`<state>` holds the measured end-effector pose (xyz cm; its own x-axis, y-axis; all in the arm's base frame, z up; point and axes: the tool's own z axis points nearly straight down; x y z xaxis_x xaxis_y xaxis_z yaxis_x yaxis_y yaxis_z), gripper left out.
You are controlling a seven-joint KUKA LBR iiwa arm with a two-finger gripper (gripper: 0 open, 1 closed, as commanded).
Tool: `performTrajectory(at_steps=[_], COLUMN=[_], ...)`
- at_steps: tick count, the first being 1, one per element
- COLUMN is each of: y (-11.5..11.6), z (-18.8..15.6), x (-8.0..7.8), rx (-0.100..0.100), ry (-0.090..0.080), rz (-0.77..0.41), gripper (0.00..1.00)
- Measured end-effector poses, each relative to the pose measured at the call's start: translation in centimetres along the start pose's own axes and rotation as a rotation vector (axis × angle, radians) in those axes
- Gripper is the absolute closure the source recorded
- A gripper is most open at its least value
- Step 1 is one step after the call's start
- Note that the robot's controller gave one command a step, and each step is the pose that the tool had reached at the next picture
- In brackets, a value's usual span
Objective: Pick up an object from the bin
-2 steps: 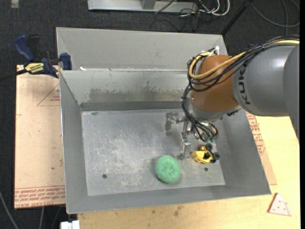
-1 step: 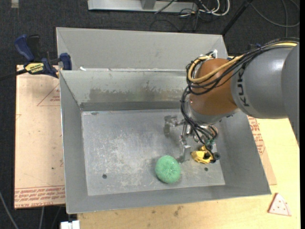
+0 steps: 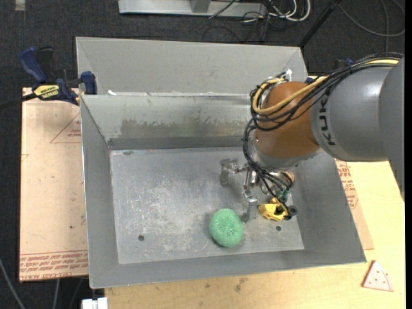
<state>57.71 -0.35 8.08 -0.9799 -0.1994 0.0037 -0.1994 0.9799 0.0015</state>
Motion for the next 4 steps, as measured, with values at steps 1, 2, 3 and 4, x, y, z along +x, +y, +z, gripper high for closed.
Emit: performTrajectory(at_steps=[1,2,3,4], y=[0.2,1.4,1.0,1.5], z=[-3.1,-3.4,-0.9,0.5], x=[-4.6,-2.7,-0.1,1.0], rx=[-0.002,0.003,-0.001,0.001], ry=[-0.001,-0.014,-0.004,-0.002], rz=[-0.001,-0.040,-0.049,-0.109], gripper=[0.00,0.00,0.00,0.00])
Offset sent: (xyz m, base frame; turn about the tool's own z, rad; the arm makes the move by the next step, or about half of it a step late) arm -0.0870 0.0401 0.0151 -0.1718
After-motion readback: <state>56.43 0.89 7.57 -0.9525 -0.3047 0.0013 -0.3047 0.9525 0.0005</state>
